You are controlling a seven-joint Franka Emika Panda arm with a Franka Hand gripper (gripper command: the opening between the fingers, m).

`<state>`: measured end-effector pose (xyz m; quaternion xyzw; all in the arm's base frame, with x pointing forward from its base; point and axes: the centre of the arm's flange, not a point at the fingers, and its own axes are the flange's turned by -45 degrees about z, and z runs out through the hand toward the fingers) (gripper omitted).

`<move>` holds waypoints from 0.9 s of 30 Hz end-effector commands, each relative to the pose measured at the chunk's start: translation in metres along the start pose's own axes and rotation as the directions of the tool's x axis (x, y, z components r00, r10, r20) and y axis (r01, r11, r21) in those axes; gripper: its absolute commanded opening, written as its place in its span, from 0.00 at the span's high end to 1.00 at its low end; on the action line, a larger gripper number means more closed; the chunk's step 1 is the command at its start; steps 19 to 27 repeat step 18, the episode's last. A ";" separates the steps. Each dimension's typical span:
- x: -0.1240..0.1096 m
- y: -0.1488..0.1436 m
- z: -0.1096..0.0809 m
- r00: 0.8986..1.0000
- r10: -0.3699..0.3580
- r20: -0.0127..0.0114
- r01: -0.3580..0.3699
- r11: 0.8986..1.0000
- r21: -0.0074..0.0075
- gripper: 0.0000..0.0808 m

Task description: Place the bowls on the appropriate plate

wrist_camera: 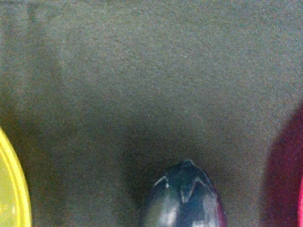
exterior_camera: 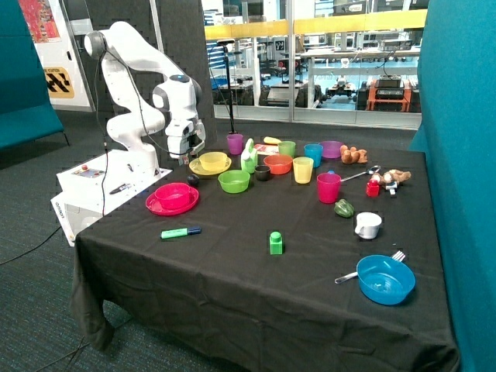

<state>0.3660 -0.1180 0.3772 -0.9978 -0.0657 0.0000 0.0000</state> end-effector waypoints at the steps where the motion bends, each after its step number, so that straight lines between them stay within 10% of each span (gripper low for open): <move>1: -0.006 0.005 -0.008 1.000 0.016 0.000 -0.016 1.000 0.000 0.52; 27: -0.010 -0.018 -0.023 0.997 -0.081 0.000 0.081 0.997 0.000 0.58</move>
